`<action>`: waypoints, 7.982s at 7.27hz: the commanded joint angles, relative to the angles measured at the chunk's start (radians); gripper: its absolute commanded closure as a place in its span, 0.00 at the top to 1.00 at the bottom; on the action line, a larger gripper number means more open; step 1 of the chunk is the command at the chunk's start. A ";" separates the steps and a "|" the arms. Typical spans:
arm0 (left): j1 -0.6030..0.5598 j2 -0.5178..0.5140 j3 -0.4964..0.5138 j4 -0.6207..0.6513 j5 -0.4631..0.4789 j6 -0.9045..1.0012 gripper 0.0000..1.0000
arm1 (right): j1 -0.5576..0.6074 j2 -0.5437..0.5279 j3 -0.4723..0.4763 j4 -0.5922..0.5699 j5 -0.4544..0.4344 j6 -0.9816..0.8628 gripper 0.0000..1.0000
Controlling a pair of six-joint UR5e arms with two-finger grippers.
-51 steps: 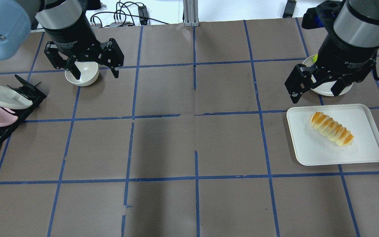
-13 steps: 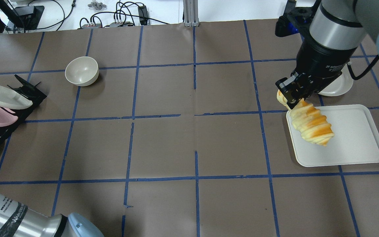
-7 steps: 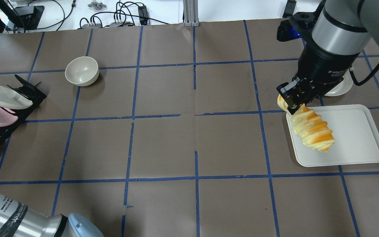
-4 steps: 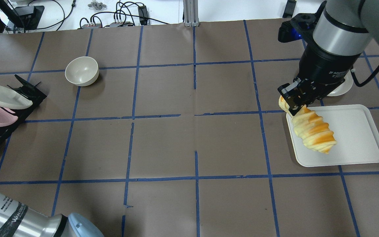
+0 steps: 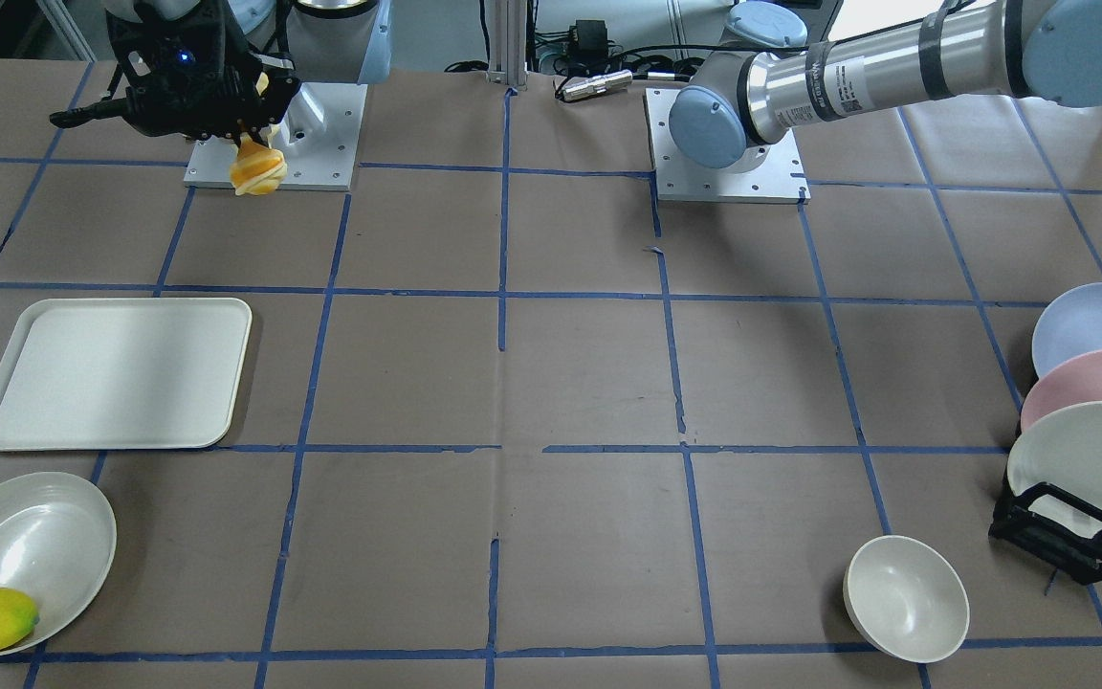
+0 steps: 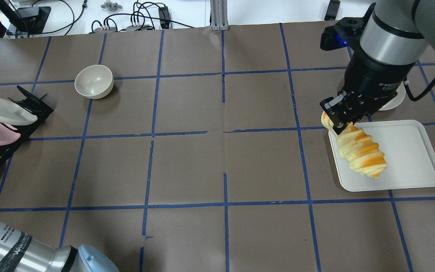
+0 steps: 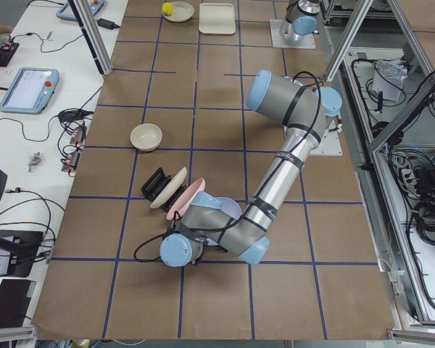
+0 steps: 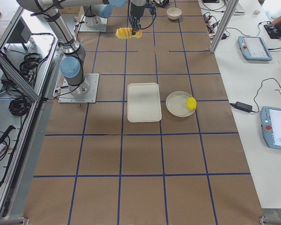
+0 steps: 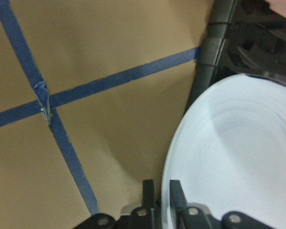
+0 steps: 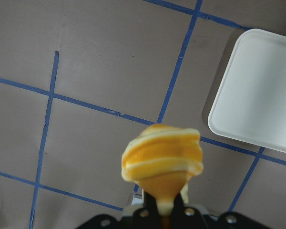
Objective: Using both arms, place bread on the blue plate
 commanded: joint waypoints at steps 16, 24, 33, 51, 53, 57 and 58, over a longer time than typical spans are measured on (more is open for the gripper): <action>-0.651 0.601 -0.538 -0.094 -0.207 -0.630 0.03 | -0.002 -0.002 0.008 0.002 0.002 -0.010 0.12; -1.107 0.445 -0.689 0.451 -0.297 -1.378 0.03 | 0.009 0.027 0.018 -0.027 0.006 0.025 0.12; -1.062 0.484 -0.693 0.541 -0.194 -1.364 1.00 | 0.311 0.668 -0.174 -0.558 -0.148 0.398 0.15; -1.065 0.702 -0.442 0.023 0.030 -1.271 1.00 | -0.022 -0.023 0.061 -0.228 -0.121 0.112 1.00; -1.065 0.702 -0.440 0.023 0.030 -1.274 1.00 | -0.031 -0.018 0.061 -0.230 -0.121 0.102 1.00; -1.066 0.696 -0.431 0.016 0.031 -1.325 1.00 | -0.020 -0.018 0.064 -0.224 0.016 0.098 1.00; -1.066 0.699 -0.431 0.016 0.031 -1.325 1.00 | -0.022 -0.018 0.064 -0.224 0.014 0.096 1.00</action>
